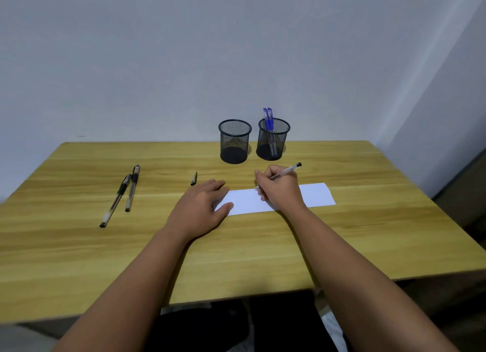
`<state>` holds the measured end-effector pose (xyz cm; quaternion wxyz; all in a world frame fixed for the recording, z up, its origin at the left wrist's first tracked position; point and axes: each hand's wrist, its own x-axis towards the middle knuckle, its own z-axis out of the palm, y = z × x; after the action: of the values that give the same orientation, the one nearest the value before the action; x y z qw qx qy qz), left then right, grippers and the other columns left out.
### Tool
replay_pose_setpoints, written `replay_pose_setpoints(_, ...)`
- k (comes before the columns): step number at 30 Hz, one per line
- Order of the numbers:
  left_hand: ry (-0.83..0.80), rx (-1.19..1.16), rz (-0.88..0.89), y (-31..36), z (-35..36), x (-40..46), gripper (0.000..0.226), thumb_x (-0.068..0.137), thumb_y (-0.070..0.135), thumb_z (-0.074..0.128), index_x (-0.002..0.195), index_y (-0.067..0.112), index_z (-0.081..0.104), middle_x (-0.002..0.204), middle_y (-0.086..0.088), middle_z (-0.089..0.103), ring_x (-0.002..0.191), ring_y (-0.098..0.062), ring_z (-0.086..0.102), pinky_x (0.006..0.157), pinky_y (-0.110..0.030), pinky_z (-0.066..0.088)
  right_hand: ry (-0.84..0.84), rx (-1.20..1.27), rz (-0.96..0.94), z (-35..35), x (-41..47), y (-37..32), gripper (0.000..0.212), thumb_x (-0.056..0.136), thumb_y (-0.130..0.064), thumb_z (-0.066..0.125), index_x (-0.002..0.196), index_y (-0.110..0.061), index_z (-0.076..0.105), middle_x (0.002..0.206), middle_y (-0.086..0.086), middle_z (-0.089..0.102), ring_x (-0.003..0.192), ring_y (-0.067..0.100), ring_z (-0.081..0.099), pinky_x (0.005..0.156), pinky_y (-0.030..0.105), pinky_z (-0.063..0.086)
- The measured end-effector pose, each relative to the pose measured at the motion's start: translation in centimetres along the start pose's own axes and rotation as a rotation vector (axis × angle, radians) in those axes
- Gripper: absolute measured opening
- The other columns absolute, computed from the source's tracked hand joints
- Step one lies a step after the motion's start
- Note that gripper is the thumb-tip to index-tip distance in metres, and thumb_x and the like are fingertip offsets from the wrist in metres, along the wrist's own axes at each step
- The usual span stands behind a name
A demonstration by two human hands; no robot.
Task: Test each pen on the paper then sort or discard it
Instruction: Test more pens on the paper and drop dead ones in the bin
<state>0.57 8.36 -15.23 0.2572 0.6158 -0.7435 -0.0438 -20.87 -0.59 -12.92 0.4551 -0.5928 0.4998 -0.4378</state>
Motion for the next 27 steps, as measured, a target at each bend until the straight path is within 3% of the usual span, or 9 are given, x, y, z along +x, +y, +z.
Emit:
replay_pose_setpoints(3,-0.01,0.006,-0.011,0.09,-0.1,0.02,0.058,0.091,0.053,0.051,0.138,0.021,0.061,0.15,0.002,0.052,0.145,-0.016,0.039,0.117,-0.035,0.035,0.019,-0.072,-0.042,0.06,-0.35,-0.03,0.038,0.099,-0.018,0.072,0.071,0.003,0.057,0.068,0.027,0.07,0.049,0.021,0.063,0.049,0.029,0.052)
replay_pose_setpoints(8,-0.024,0.016,-0.016,0.11,-0.15,-0.08,0.059,0.091,0.054,0.05,0.139,0.022,0.061,0.151,0.002,0.051,0.145,-0.016,0.039,0.117,-0.036,0.034,-0.004,-0.108,-0.046,0.1,-0.3,0.21,0.037,0.098,-0.022,0.074,0.069,-0.002,0.061,0.068,0.023,0.071,0.056,0.025,0.066,0.055,0.036,0.057)
replay_pose_setpoints(12,-0.015,0.0,-0.012,-0.02,0.0,-0.08,0.057,0.091,0.052,0.053,0.137,0.02,0.062,0.149,0.0,0.053,0.144,-0.018,0.041,0.116,-0.036,0.036,-0.022,-0.174,-0.073,0.13,-0.31,0.3,0.039,0.097,-0.025,0.076,0.073,0.001,0.063,0.063,0.02,0.069,0.049,0.019,0.06,0.047,0.029,0.05)
replay_pose_setpoints(17,-0.011,0.003,-0.002,-0.1,0.08,-0.05,0.055,0.092,0.05,0.055,0.137,0.019,0.062,0.149,0.0,0.053,0.144,-0.018,0.041,0.116,-0.037,0.036,-0.002,-0.187,-0.063,0.25,-0.03,0.67,0.039,0.094,-0.022,0.075,0.06,-0.015,0.058,0.056,0.01,0.064,0.053,0.021,0.066,0.055,0.041,0.059)
replay_pose_setpoints(21,-0.009,0.01,-0.002,-0.09,0.08,-0.02,0.056,0.091,0.052,0.053,0.137,0.02,0.063,0.149,0.001,0.054,0.144,-0.017,0.042,0.115,-0.037,0.037,-0.009,-0.184,-0.067,0.14,-0.15,0.55,0.039,0.097,-0.024,0.074,0.067,-0.006,0.059,0.061,0.017,0.068,0.051,0.022,0.064,0.051,0.033,0.054)
replay_pose_setpoints(27,-0.018,0.017,-0.003,-0.12,0.09,0.02,0.058,0.092,0.054,0.05,0.137,0.021,0.062,0.149,0.002,0.054,0.143,-0.016,0.041,0.114,-0.04,0.038,-0.004,-0.196,-0.074,0.21,-0.07,0.67,0.039,0.099,-0.029,0.073,0.072,-0.003,0.062,0.062,0.017,0.07,0.049,0.022,0.063,0.052,0.035,0.054)
